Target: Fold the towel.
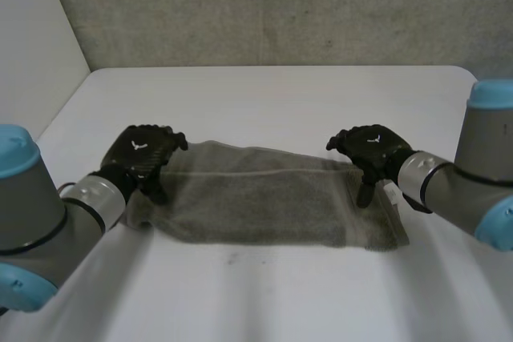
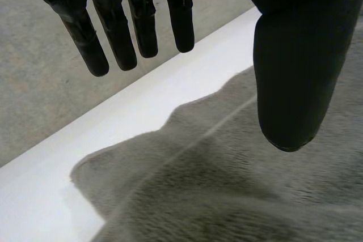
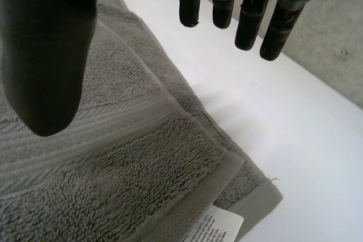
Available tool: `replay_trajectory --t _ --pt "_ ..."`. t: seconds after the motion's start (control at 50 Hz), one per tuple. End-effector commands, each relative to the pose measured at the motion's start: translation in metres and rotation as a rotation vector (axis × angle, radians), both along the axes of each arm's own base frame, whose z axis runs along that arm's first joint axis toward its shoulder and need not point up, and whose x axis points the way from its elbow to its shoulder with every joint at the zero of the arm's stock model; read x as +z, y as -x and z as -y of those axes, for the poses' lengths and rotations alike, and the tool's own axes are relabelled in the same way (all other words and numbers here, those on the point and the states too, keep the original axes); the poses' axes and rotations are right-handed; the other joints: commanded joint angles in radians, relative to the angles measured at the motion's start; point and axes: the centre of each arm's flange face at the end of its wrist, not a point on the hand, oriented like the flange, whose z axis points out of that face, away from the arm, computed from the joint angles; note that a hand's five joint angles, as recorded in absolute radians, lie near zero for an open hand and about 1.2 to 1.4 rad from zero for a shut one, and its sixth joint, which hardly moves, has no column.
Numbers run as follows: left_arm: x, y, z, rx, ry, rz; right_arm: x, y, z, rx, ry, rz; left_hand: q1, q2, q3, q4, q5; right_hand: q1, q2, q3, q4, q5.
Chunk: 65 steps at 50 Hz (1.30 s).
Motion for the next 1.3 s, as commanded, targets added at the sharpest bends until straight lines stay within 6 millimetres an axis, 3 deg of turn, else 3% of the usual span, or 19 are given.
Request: replay_trajectory --t 0.02,0.16,0.26,0.38,0.52,0.6,0.64,0.66,0.68,0.72,0.82,0.9,1.08,1.1,1.12,1.14,1.3 --pt "0.002 -0.016 0.027 0.066 -0.062 0.019 0.007 -0.004 0.024 -0.028 -0.093 0.006 0.093 0.092 0.092 0.092 0.092 0.059 0.041 0.048 0.034 0.056" --pt "-0.002 -0.036 0.055 0.138 -0.102 0.025 0.000 -0.005 0.042 -0.094 -0.122 0.017 0.093 0.092 0.092 0.092 0.092 0.159 0.141 0.148 0.133 0.156" --pt "-0.008 -0.052 0.076 0.190 -0.106 0.023 -0.017 -0.004 0.048 -0.126 -0.141 -0.010 0.084 0.083 0.083 0.083 0.083 0.167 0.150 0.156 0.142 0.165" --pt "-0.011 -0.064 0.084 0.221 -0.111 0.020 -0.036 -0.003 0.050 -0.137 -0.169 -0.030 0.081 0.080 0.080 0.080 0.080 0.179 0.162 0.168 0.154 0.177" --pt "-0.013 -0.065 0.082 0.222 -0.121 0.020 -0.048 -0.002 0.055 -0.162 -0.166 -0.056 0.081 0.080 0.080 0.080 0.080 0.220 0.203 0.209 0.195 0.218" --pt "-0.015 -0.065 0.079 0.220 -0.132 0.021 -0.051 -0.002 0.057 -0.162 -0.162 -0.055 0.078 0.078 0.077 0.078 0.077 0.429 0.411 0.418 0.404 0.426" --pt "-0.015 -0.065 0.079 0.220 -0.133 0.023 -0.049 -0.003 0.058 -0.162 -0.146 -0.049 0.075 0.075 0.074 0.075 0.074 0.939 0.922 0.928 0.914 0.937" --pt "-0.015 -0.065 0.079 0.220 -0.133 0.023 -0.049 -0.003 0.058 -0.162 -0.146 -0.048 0.075 0.075 0.074 0.075 0.074 0.942 0.925 0.931 0.917 0.940" --pt "-0.016 -0.065 0.078 0.220 -0.136 0.023 -0.046 -0.002 0.059 -0.170 -0.138 -0.043 0.073 0.072 0.071 0.072 0.071 1.156 1.139 1.146 1.131 1.154" --pt "-0.015 -0.065 0.078 0.220 -0.134 0.023 -0.041 -0.002 0.061 -0.178 -0.122 -0.033 0.072 0.072 0.071 0.072 0.071 1.159 1.141 1.148 1.134 1.156" --pt "-0.013 -0.065 0.076 0.220 -0.132 0.021 0.003 0.005 0.065 -0.208 -0.001 0.032 0.067 0.066 0.065 0.066 0.065 1.159 1.141 1.148 1.134 1.156" --pt "-0.012 -0.065 0.075 0.220 -0.131 0.022 0.021 0.009 0.060 -0.205 0.044 0.053 0.067 0.066 0.065 0.066 0.065 1.159 1.141 1.148 1.134 1.156" --pt "-0.014 -0.065 0.071 0.217 -0.142 0.024 0.019 0.010 0.056 -0.199 0.033 0.038 0.040 0.040 0.039 0.040 0.039 1.159 1.141 1.148 1.134 1.156" --pt "-0.015 -0.065 0.070 0.217 -0.146 0.025 0.017 0.010 0.056 -0.199 0.026 0.036 -0.006 -0.007 -0.007 -0.007 -0.007 0.953 0.936 0.942 0.928 0.951" --pt "-0.015 -0.065 0.070 0.217 -0.146 0.025 0.017 0.010 0.056 -0.199 0.025 0.036 -0.007 -0.008 -0.008 -0.008 -0.008 0.951 0.934 0.940 0.926 0.949" --pt "-0.016 -0.065 0.070 0.216 -0.146 0.026 0.014 0.010 0.055 -0.198 0.019 0.032 -0.062 -0.063 -0.063 -0.063 -0.063 0.722 0.704 0.711 0.697 0.719" --pt "-0.021 -0.065 0.070 0.217 -0.150 0.030 -0.002 0.009 0.055 -0.189 -0.012 0.019 -0.107 -0.107 -0.108 -0.107 -0.108 0.711 0.693 0.700 0.685 0.708"
